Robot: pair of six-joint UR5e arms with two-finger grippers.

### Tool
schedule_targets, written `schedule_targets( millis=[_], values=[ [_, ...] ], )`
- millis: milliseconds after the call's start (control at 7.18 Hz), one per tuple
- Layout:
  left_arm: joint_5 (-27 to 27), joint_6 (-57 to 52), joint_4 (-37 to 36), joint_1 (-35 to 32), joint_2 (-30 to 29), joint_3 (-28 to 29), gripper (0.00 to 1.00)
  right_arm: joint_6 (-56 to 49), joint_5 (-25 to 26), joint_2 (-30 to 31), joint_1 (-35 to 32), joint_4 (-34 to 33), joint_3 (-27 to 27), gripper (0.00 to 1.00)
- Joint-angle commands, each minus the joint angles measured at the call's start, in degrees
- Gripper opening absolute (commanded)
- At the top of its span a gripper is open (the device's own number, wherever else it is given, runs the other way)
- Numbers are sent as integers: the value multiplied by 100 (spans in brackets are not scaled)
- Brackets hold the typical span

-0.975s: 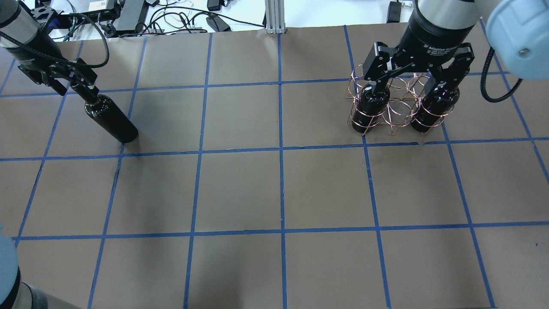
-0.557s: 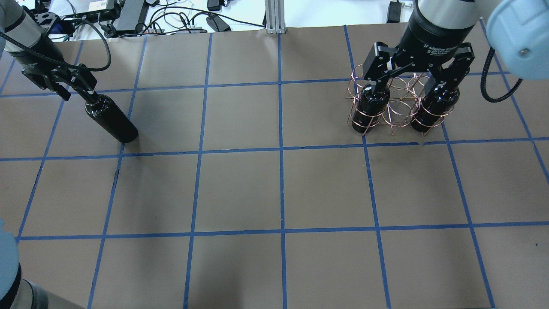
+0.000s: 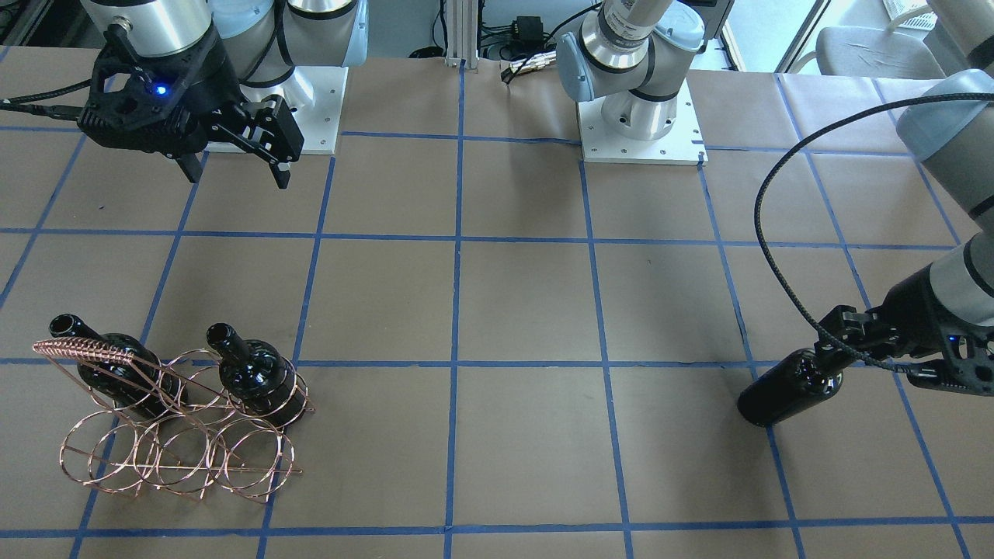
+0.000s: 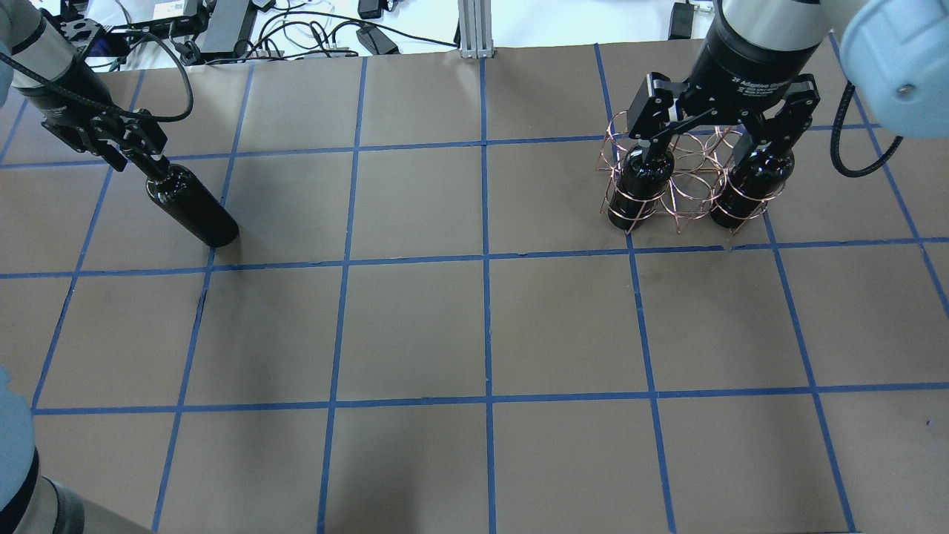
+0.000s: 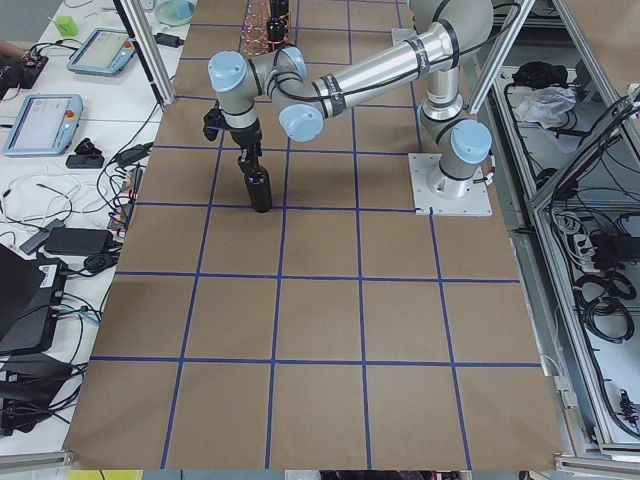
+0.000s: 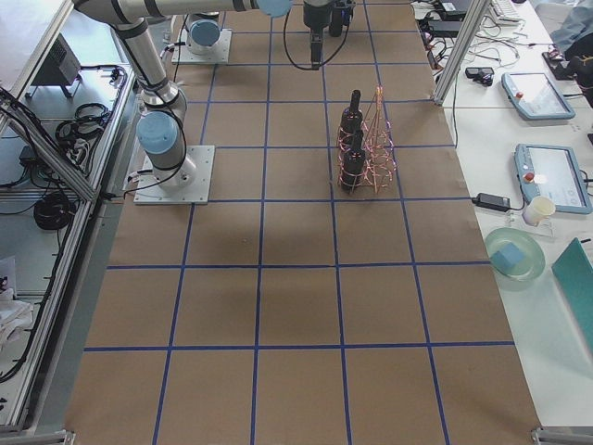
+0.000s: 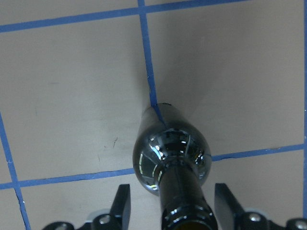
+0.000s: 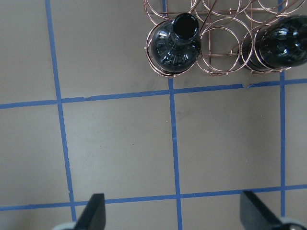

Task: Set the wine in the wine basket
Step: 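Lift the bottle by its neck with the left gripper, tilting it upright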

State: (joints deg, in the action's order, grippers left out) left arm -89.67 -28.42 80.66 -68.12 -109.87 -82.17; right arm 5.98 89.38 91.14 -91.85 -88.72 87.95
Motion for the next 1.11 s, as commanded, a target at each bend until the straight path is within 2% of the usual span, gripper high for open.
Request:
schedule_targets(
  millis=[0,139,279,697,975],
  values=[
    [28,20,-15,0,-25,8,64,0,0,0,0,-5,-6,100],
    [54,29,-15,0,-34,-1,36,-9,0,0,0,-5,-6,100],
    [20,3,72,-9,-25,-27,0,0,0,0,0,-5,-6,100],
    [45,12,258,-17,88,-36,0,-9,0,0,0,-5,3,100],
    [107,448,589,-411,386,-27,0,-9,9,0,0,-5,-6,100]
  ],
)
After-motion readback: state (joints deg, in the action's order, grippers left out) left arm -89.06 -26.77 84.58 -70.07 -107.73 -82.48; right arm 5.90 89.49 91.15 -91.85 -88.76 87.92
